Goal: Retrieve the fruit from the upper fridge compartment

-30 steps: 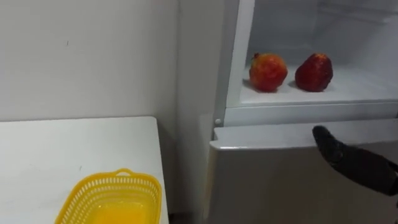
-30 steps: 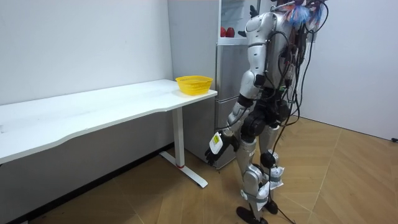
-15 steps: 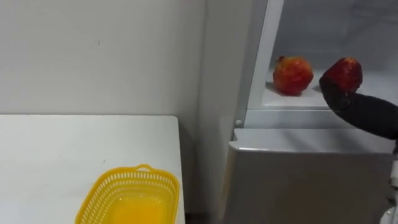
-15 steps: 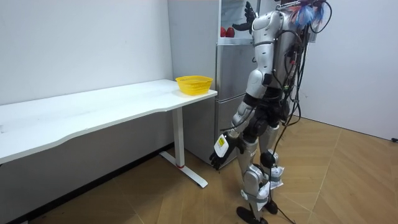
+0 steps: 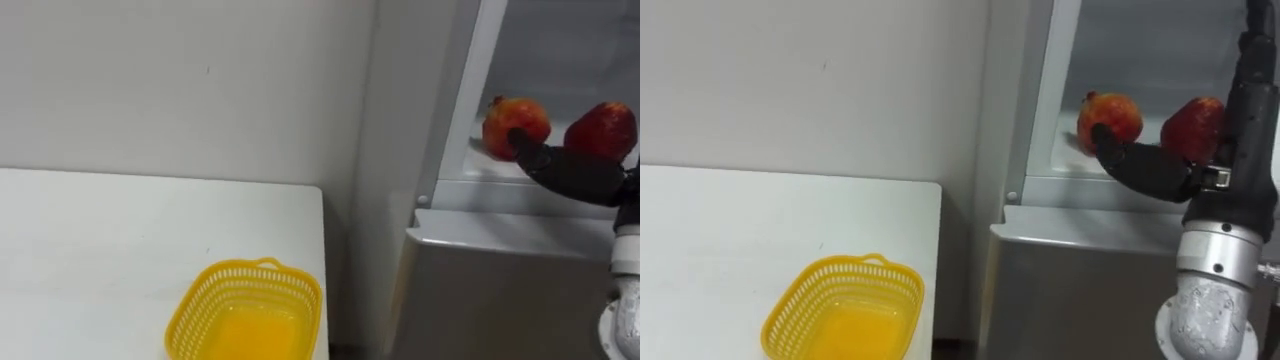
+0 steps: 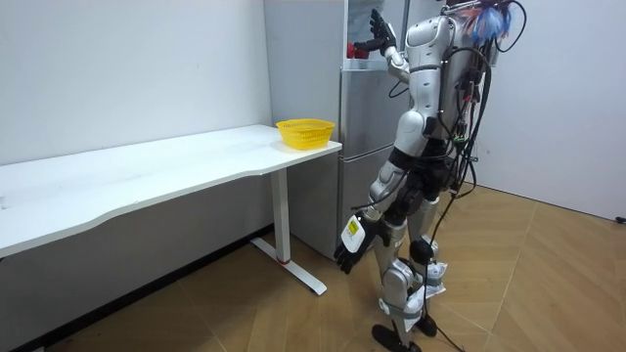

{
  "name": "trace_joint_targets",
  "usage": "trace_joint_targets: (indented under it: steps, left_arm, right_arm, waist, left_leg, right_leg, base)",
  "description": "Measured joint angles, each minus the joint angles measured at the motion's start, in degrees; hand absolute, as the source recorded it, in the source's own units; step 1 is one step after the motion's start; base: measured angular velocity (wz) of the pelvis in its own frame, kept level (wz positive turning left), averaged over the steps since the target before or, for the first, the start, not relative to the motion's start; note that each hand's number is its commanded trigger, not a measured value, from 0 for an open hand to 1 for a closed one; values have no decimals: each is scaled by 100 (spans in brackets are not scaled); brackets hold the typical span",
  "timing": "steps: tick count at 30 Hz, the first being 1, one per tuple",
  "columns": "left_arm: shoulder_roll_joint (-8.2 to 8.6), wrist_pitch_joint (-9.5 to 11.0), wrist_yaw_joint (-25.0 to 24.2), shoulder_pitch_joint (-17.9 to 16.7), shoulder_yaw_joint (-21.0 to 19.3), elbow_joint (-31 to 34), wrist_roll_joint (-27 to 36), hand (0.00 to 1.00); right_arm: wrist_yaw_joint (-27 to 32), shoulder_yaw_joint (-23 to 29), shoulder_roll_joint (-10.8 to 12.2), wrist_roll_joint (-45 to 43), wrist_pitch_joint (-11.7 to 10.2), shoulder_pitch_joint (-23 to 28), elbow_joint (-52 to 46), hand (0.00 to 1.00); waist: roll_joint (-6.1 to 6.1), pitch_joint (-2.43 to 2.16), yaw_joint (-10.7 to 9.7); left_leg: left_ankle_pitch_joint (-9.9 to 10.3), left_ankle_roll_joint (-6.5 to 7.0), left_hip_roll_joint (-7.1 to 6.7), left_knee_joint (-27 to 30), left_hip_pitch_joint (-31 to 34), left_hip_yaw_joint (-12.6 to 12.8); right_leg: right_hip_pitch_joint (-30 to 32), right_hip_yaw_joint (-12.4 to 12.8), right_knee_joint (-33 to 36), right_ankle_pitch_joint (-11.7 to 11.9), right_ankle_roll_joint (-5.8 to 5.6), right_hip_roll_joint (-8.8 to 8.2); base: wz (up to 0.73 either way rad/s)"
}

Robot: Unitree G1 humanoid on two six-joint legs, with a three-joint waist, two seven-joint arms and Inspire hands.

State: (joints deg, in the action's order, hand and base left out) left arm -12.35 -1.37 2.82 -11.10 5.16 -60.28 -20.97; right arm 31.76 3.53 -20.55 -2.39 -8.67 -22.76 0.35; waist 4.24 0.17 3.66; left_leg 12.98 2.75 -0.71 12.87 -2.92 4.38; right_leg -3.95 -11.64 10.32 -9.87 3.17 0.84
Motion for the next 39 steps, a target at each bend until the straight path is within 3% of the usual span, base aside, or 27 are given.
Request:
trace_joint_targets:
  steps: [6,9,13,26,31,34,36,39]
  left_arm:
    - [1,-11,-135,7,-65,-2,-1,0]
    - [0,-20,-225,8,-87,5,-24,0]
    - [0,-90,-237,8,-101,56,-251,0]
    - [2,-81,-228,-12,-508,185,-503,0]
    - [-35,-83,-245,-32,-523,185,-502,0]
    - [-47,-88,-313,-71,-560,184,-504,0]
    - [-71,-90,-381,-71,-564,190,-498,0]
    - [-104,-104,-510,-102,-571,197,-499,0]
  right_arm:
    - [-81,-20,-102,6,1,-305,214,0]
    - [-202,-21,-324,3,1,-350,214,0]
    - [-327,-20,-429,2,4,-351,298,0]
    - [-1018,-8,-451,-28,10,-658,1124,0]
    - [-1184,-15,-478,-36,110,-805,1555,0]
    - [-1257,-38,-504,16,119,-900,1775,0]
    - [-1381,-77,-626,191,132,-996,1978,0]
    - [-1555,-246,-809,336,185,-1116,2093,0]
  waist:
    - [-3,10,30]
    - [17,21,76]
    - [60,41,116]
    - [93,21,126]
    - [189,-1,141]
    - [253,21,144]
    - [307,43,136]
    - [354,33,134]
  left_leg:
    - [-1,1,4,-1,-12,-2]
    - [-1,2,3,-9,-14,-2]
    - [-2,3,2,-7,-11,-2]
    - [-11,12,-1,7,6,-44]
    - [-14,9,-1,5,8,-68]
    - [-14,9,-3,-9,-4,-92]
    - [-13,9,-8,-6,0,-125]
    - [-10,8,-8,37,36,-148]
  right_leg:
    - [8,-5,41,-1,0,-4]
    - [2,-12,45,0,0,-9]
    - [-1,-12,48,0,0,-10]
    - [-12,-116,35,0,-1,-21]
    - [-20,-154,33,0,-1,-23]
    - [-67,-198,32,0,-1,-29]
    - [-79,-231,35,0,-2,-35]
    - [-77,-259,33,0,-2,-36]
  base:
    - [0]
    - [0]
    - [0]
    - [2]
    - [2]
    - [5]
    - [9]
    - [4]
